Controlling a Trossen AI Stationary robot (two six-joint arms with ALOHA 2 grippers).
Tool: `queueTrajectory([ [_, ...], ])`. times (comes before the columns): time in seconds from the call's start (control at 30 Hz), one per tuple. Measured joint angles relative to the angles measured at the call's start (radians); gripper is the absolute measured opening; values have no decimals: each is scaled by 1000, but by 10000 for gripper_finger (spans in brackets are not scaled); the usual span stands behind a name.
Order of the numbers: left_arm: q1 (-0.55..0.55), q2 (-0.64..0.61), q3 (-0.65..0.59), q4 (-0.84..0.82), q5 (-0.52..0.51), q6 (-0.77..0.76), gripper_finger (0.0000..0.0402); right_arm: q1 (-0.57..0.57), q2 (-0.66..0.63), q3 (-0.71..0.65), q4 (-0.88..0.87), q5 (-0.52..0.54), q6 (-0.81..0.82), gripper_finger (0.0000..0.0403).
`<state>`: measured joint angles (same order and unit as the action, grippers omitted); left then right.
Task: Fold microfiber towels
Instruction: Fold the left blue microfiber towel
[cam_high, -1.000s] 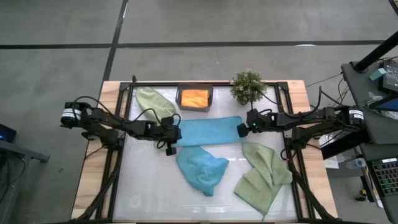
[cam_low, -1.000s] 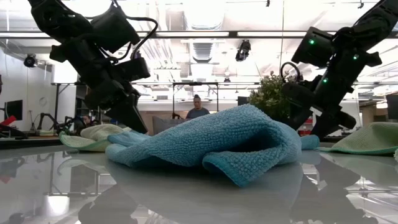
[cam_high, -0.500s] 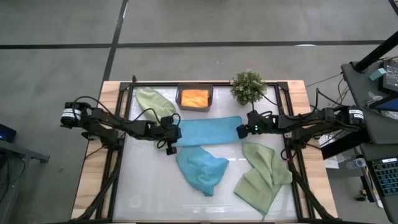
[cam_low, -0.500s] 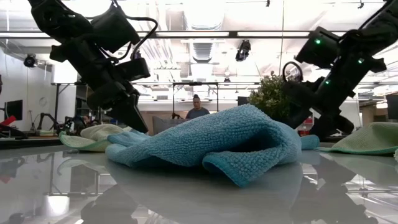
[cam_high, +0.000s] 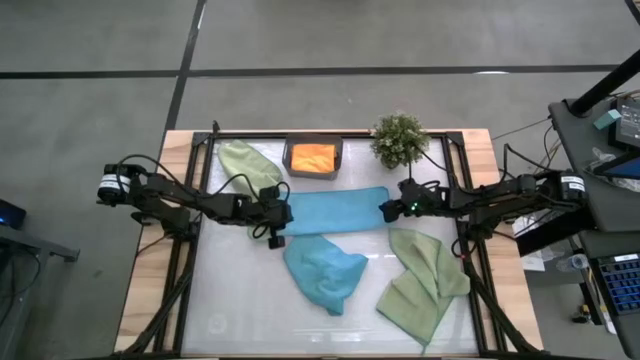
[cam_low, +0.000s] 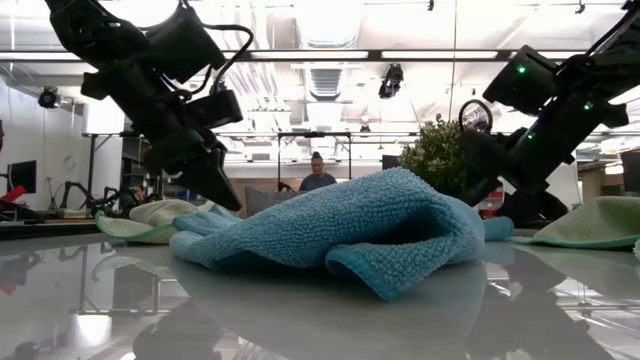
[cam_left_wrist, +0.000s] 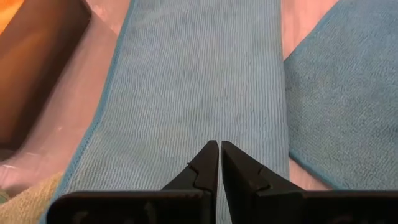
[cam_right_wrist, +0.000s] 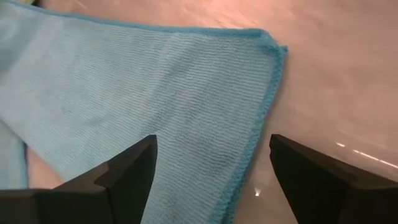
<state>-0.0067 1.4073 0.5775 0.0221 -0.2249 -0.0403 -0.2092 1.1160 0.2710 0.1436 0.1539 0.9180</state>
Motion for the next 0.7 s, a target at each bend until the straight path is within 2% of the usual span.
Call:
queueTrajectory([
  [0.43,0,0,0,10,0,3,5,0,6,-2,6,3,-40,270],
  [0.57,0,0,0,24,0,4,5,5,72,-1,60,10,-48,270],
  [0.7,0,-1,0,23,0,4,5,15,179,0,222,-20,-77,270],
])
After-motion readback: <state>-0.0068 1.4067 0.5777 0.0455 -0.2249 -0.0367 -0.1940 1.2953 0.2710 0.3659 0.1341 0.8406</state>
